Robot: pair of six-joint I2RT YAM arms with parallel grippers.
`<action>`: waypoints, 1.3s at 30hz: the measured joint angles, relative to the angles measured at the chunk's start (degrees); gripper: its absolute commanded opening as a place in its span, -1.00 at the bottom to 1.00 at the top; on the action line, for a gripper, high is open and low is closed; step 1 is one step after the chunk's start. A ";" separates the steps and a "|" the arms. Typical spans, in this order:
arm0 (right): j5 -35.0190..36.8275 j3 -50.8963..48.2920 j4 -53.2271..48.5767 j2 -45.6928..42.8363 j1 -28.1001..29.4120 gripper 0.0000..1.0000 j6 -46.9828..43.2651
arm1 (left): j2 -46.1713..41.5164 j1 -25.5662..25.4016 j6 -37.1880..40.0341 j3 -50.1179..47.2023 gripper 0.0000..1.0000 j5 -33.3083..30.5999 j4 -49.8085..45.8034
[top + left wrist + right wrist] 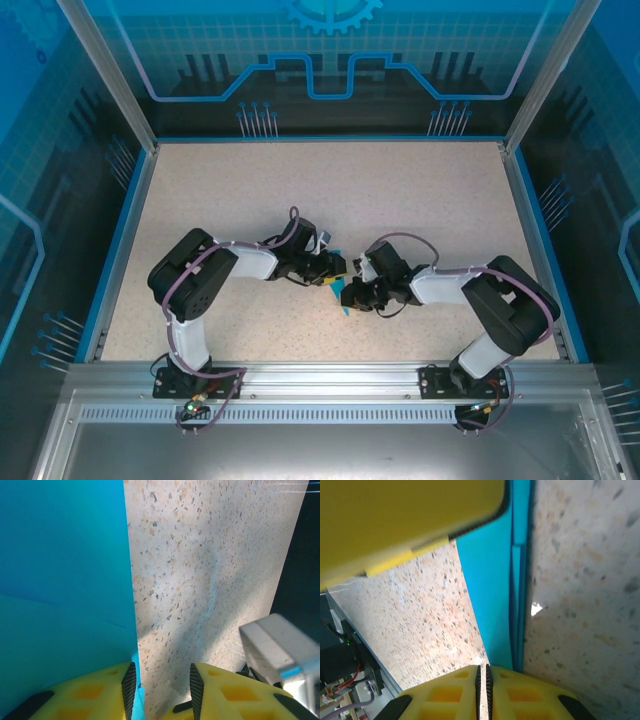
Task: Fold a paper plane with a square sheet of paper (pick it up from the middle)
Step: Fold the wing for the fifth time at the center of the table.
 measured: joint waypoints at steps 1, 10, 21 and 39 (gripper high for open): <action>0.00 -0.28 -0.22 0.09 0.28 -0.74 -0.04 | 0.00 0.00 0.00 0.00 -0.25 0.00 -0.02; 0.28 -3.06 -1.44 -3.02 0.57 -0.71 -0.24 | 0.00 0.00 0.00 0.00 -0.25 0.00 -0.04; 1.75 -3.91 -6.32 -7.72 0.61 -0.71 -1.49 | 0.00 -0.09 0.00 0.00 -0.24 -0.02 -0.04; 4.96 1.53 5.73 1.05 0.55 -0.72 3.26 | 0.02 -0.31 0.00 0.55 -0.24 -0.22 -0.98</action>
